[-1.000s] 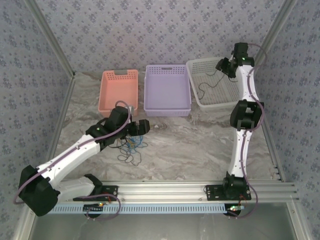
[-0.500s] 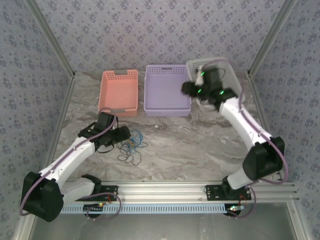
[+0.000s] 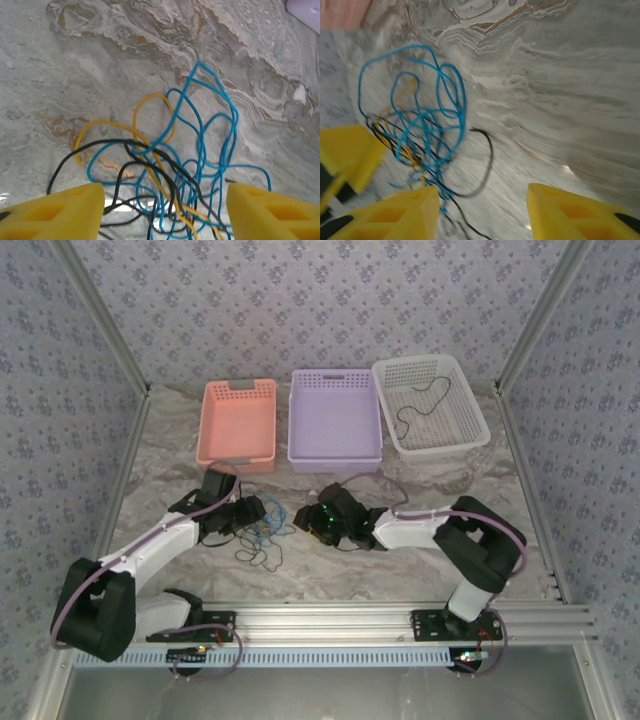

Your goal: Untangle the cables

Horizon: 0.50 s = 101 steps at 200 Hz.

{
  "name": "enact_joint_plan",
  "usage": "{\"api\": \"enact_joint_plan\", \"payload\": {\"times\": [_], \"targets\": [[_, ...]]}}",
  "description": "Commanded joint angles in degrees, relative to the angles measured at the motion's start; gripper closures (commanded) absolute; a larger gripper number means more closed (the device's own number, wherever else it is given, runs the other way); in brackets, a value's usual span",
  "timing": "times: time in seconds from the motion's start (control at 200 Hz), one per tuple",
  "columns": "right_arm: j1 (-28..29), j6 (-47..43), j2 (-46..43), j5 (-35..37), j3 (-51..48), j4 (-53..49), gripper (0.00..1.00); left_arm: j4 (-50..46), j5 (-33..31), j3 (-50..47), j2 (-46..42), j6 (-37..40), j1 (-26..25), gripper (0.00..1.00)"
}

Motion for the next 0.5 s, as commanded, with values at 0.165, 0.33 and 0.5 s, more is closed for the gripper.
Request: {"api": "enact_joint_plan", "payload": {"times": [0.165,0.33,0.5], "targets": [[3.39,26.06,9.51,4.90,0.26,16.39,0.53,9.56,0.98,-3.74,4.20,-1.64,0.42,0.66],[3.21,26.03,8.81,8.44,0.38,12.28,0.68,12.49,1.41,-7.08,2.66,-3.55,0.36,0.94],[0.47,23.54,8.13,9.86,-0.83,12.18,0.74,9.19,-0.16,-8.19,-3.35,-4.01,0.42,1.00]]}}
